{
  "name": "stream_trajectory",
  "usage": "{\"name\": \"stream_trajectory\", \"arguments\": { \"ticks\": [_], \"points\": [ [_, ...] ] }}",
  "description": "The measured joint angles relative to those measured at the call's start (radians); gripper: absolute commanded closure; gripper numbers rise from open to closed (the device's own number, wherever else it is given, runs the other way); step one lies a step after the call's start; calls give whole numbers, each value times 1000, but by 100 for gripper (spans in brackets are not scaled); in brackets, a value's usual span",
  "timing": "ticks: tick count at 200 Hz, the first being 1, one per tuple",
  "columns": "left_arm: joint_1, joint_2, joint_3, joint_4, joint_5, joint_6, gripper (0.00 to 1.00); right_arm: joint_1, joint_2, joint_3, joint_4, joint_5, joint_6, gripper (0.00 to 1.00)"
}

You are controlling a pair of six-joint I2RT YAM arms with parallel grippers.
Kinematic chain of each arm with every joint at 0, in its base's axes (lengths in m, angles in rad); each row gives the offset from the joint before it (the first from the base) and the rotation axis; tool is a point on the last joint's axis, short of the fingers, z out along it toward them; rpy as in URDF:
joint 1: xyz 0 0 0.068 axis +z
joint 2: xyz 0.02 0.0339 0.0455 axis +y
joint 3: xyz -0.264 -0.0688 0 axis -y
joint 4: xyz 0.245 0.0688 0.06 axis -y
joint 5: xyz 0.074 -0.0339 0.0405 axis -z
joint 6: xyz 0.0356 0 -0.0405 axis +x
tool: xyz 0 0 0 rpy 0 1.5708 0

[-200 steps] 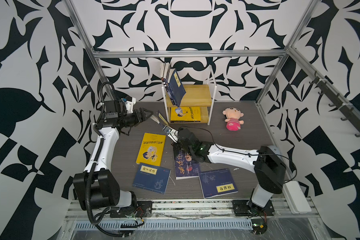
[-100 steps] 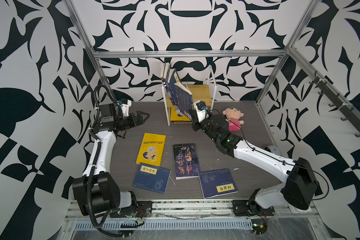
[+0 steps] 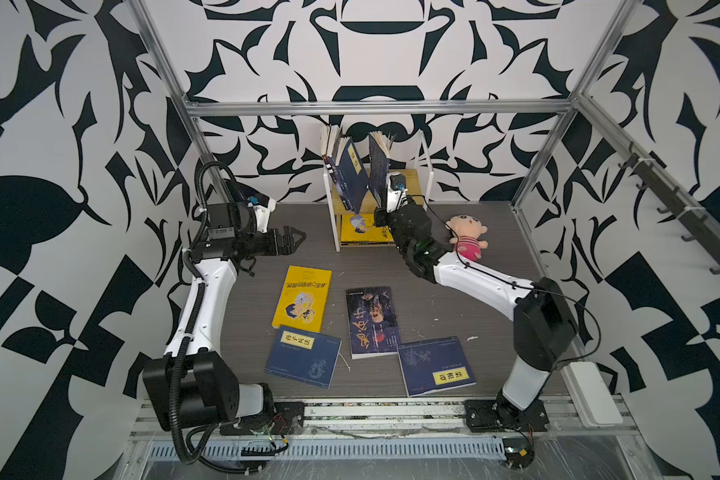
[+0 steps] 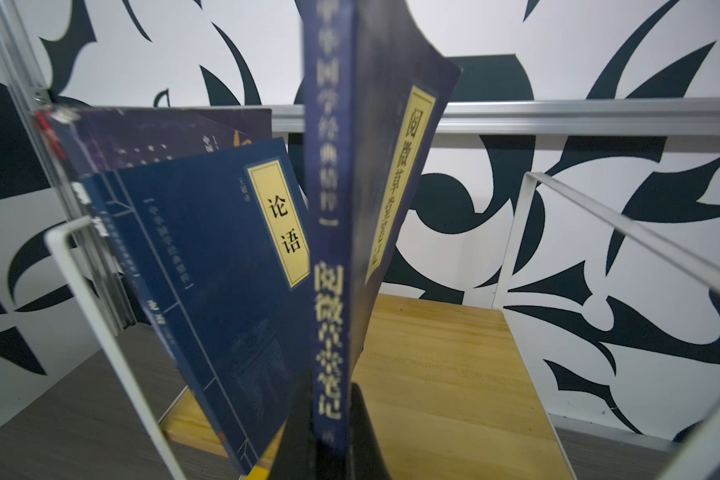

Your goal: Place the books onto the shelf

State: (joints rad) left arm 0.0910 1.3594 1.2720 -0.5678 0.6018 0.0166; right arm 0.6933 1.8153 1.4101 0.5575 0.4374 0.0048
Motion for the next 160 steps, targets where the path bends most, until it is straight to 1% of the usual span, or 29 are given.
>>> {"name": "stream_trajectory", "arguments": {
  "ticks": [41,65,92,135,160],
  "points": [
    [-19,-1,0,-21,-8,27,1,0,150,91,29,9,-3,100],
    [-24,-1,0,-27,-8,34,0,0,195,124,62,-27,-16,100],
    [-26,-1,0,-29,-9,36,1,0,212,126,85,-88,-43,100],
    [-26,-1,0,-38,-11,37,1,-18,213,118,101,-191,-74,87],
    [-26,-1,0,-43,-11,38,0,-26,213,107,115,-249,-80,82]
  ]
}}
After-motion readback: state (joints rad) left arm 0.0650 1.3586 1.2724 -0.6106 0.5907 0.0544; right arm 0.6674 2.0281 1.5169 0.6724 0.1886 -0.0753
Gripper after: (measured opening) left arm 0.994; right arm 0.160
